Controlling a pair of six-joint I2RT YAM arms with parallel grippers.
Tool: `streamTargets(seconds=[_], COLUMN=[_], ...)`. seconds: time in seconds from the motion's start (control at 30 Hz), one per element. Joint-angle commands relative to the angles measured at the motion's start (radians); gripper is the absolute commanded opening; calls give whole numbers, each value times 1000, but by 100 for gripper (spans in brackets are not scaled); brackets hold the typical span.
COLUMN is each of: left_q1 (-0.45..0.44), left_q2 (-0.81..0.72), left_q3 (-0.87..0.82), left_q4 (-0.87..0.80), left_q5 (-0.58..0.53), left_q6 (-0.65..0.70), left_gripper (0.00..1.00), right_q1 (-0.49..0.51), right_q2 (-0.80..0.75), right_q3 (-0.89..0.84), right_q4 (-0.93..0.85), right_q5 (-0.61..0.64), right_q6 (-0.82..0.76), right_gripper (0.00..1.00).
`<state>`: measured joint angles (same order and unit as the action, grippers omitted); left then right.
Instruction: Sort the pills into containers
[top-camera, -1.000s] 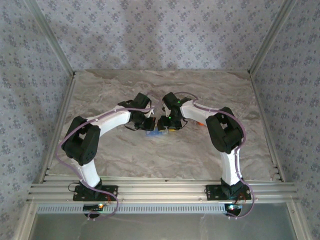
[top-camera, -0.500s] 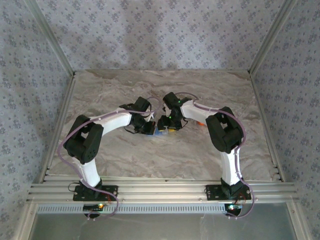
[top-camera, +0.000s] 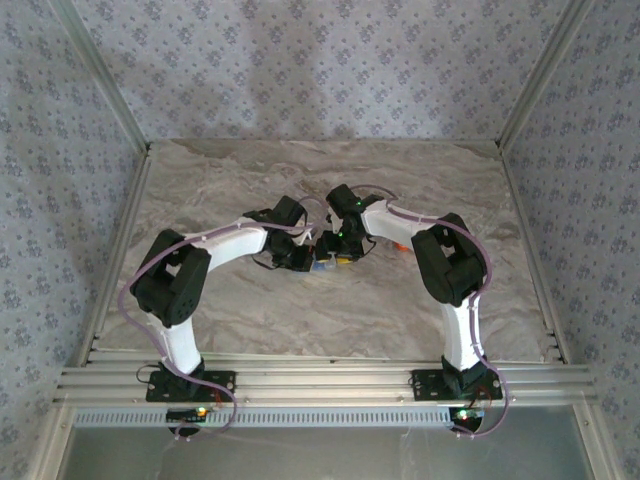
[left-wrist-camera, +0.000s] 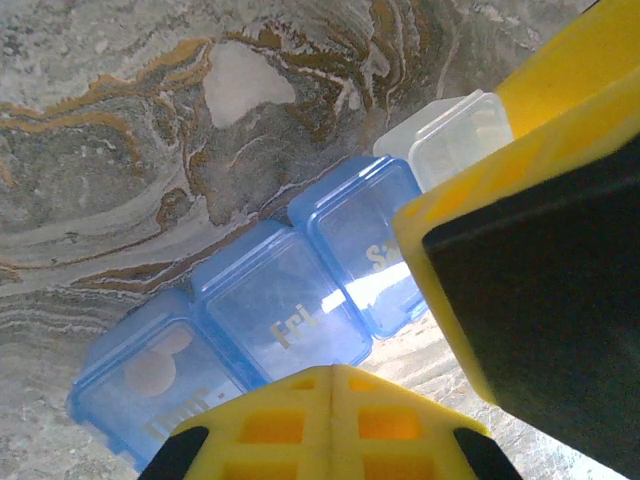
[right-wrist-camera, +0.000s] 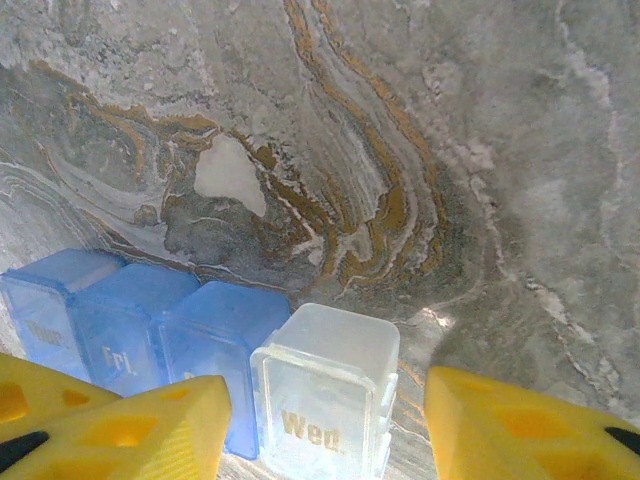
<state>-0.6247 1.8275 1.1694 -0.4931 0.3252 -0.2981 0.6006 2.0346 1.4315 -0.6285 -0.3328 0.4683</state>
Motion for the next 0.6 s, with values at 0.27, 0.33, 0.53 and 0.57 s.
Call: streamTargets(seconds=[0.27, 0.33, 0.53, 0.57], left_q1=[-3, 5, 39, 44], left_q2=[-43, -86, -232, -254], left_q3=[28, 41, 82, 86], left_q4=[-16, 2, 98, 114], left_q5=[-39, -34, -60, -69], left_q6=[42, 37, 17, 15], left_gripper=[0, 4, 27, 31], right_q1=[-12, -25, -72, -81], right_q2=[39, 15, -66, -80], right_q3=[12, 35, 136, 153], right_q4=[-37, -41, -53, -54], right_q5=[11, -3, -41, -44], right_q6=[24, 28, 51, 55], right_gripper=[57, 57, 63, 65])
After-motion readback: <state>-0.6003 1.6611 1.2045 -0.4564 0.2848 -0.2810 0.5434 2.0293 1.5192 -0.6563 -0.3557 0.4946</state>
